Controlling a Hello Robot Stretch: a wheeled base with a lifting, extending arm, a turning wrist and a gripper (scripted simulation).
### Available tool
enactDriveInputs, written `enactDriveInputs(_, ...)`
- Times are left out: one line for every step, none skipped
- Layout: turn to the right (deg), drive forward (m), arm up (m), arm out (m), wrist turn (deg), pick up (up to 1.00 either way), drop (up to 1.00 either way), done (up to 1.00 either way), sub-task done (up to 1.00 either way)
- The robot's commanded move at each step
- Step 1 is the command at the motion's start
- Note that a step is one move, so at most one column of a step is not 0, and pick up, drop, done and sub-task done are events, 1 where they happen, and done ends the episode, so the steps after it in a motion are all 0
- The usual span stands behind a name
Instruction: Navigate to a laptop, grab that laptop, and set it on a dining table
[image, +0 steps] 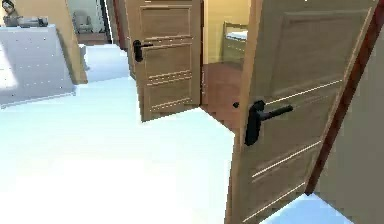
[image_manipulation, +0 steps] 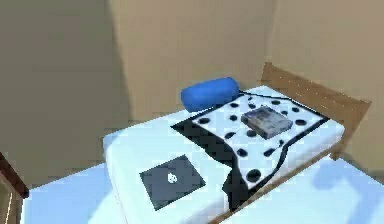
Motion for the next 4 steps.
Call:
enactDriveInputs(45.0,0.0,0.0,0.0,0.0,0.0,0.0,0.0,0.0)
enactDriveInputs(45.0,0.0,0.0,0.0,0.0,0.0,0.0,0.0,0.0)
enactDriveInputs(45.0,0.0,0.0,0.0,0.0,0.0,0.0,0.0,0.0)
enactDriveInputs(21.0,0.0,0.0,0.0,0.0,0.0,0.0,0.0,0.0)
